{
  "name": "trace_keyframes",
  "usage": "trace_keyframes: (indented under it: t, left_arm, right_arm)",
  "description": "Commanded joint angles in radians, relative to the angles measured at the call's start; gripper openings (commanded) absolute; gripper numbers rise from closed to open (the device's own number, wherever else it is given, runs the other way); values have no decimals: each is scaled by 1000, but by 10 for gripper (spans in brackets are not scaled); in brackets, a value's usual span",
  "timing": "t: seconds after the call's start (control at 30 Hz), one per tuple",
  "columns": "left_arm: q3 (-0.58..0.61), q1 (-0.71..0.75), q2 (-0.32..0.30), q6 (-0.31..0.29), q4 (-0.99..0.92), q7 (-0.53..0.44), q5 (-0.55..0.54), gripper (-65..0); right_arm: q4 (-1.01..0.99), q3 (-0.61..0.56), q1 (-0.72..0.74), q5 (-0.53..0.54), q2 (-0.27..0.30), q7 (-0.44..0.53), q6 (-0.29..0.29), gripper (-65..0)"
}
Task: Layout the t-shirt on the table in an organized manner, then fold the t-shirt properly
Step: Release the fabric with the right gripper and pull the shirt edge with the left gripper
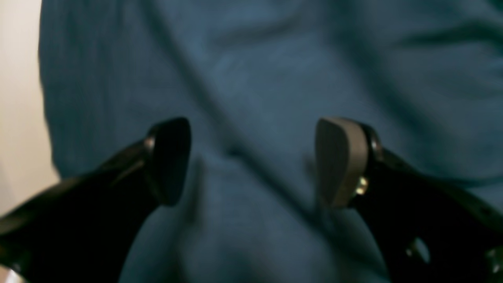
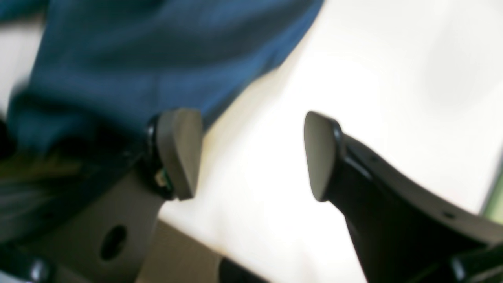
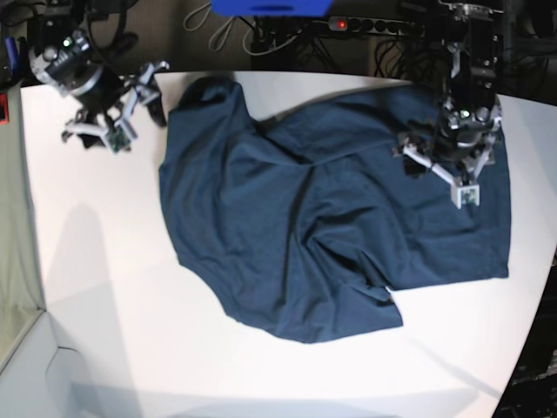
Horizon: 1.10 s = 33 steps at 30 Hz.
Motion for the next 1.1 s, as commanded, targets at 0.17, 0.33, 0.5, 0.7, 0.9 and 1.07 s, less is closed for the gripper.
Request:
trace_keyframes:
  t: [0.17, 0.33, 0.5, 0.7, 0.9, 1.07]
  left_arm:
    - [-10, -13, -34, 7, -173, -160, 3, -170]
    - [-7, -108, -48, 7, -327, -257, 3, -170]
    - [-5, -258, -78, 7, -483, -300, 3, -170]
    - [-7, -372, -91, 7, -523, -294, 3, -170]
    - [-10, -378, -91, 7, -489, -292, 3, -171]
    - [-13, -286, -91, 7, -310, -272, 2, -170]
  right_arm:
    - [-39, -58, 129, 7, -40, 21, 3, -240]
    - [-131, -145, 194, 7, -40, 21, 3, -242]
    - [-275, -201, 247, 7, -40, 24, 3, -243]
    - [-465, -205, 303, 7, -40, 31, 3, -243]
    - [-533, -121, 346, 7, -17, 31, 3, -244]
    - [-531, 43, 404, 9, -19, 31, 3, -244]
